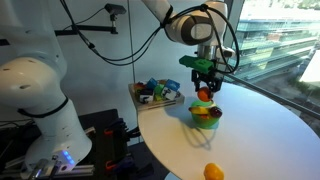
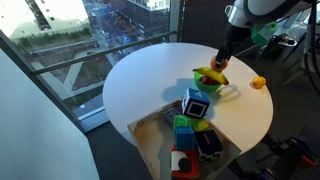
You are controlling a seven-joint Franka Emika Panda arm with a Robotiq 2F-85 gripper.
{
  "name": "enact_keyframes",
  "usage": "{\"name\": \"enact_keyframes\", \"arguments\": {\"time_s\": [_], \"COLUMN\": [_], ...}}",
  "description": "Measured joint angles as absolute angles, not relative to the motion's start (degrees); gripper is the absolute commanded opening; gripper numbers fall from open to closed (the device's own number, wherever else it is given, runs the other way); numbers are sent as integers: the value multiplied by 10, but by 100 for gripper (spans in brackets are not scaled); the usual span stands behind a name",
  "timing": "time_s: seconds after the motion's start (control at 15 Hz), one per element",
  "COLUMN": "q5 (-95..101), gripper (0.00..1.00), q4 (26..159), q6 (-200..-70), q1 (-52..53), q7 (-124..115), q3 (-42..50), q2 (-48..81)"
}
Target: Put the orange in the green bowl
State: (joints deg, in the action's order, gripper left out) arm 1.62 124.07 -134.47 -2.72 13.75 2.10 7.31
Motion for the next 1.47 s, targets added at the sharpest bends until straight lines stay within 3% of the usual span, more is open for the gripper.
{"name": "enact_keyframes", "arguments": {"time_s": [1.33, 1.4, 1.47], "q5": [52, 52, 52], "gripper": [53, 59, 83], "q4": [1247, 1247, 1247], "q6": [-1375, -1375, -1375], "q1": [-10, -10, -10], "q7": [121, 120, 119], "q3": [12, 12, 12], "q2": [128, 129, 129]}}
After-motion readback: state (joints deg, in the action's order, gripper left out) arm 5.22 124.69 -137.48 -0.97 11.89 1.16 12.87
